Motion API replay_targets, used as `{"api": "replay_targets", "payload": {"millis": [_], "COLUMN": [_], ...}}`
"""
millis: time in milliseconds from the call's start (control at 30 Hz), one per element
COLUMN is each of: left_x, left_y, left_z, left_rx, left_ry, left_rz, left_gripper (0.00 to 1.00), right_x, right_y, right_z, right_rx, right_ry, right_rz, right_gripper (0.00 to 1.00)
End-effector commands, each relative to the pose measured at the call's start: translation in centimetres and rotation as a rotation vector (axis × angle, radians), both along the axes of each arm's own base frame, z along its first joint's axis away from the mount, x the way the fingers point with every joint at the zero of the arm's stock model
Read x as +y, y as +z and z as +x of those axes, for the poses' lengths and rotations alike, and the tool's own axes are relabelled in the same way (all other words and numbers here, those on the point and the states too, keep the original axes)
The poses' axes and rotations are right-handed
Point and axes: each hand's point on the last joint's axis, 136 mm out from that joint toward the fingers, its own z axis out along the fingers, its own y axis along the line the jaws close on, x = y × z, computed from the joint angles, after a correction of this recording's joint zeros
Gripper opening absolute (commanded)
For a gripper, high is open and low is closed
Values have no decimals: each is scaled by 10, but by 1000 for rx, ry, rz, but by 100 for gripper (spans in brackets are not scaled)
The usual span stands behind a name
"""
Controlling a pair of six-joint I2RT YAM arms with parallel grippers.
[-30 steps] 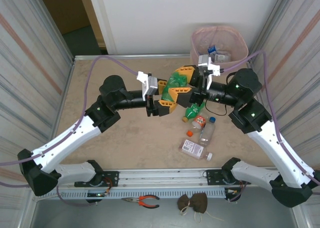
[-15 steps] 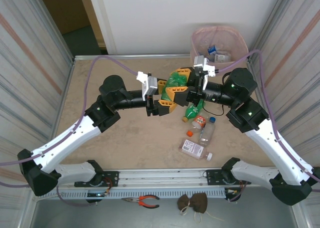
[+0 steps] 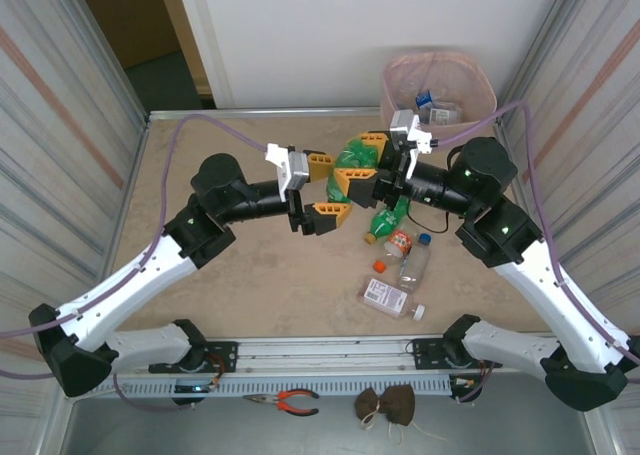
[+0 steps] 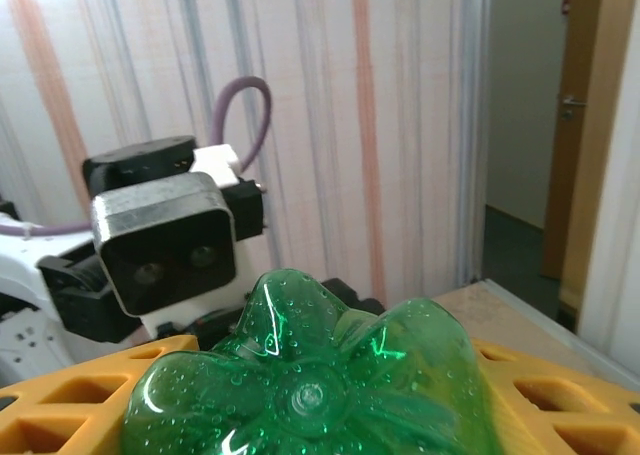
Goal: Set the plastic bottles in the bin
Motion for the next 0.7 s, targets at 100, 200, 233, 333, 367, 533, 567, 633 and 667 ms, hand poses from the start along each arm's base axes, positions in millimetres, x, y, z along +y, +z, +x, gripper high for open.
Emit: {"api": "replay_targets", "payload": {"millis": [100, 200, 233, 333, 367, 533, 567, 633, 667], "left_x": [8, 9, 9, 11, 11, 14, 15, 16, 16], "left_y": [1, -1, -2, -4, -5, -9, -11, -14, -15], "left_z": [-7, -6, -6, -6, -6, -4, -3, -1, -1], "left_rx": [-25, -23, -22, -18, -18, -15, -11, -6, -3], "left_ry": [15, 20, 23, 30, 31, 56, 63, 69, 72], "left_rz": [1, 7, 11, 16, 17, 23, 26, 30, 32], "left_gripper": [80, 80, 80, 80, 80, 80, 80, 80, 80], "right_x": [-41, -65, -75, -106, -113, -163, -174, -194, -203], "right_y": [24, 26, 27, 31, 32, 31, 27, 22, 18], "right_z": [44, 76, 88, 122, 131, 185, 197, 216, 226], "right_rx": [-61, -20, -8, 28, 31, 60, 74, 86, 90], "right_ry": [-283, -387, -426, -528, -555, -719, -759, -820, -848], "right_rz": [-37, -28, -23, -9, -10, -26, -36, -53, -68], "right_gripper": [46, 45, 45, 44, 43, 43, 43, 42, 42]}}
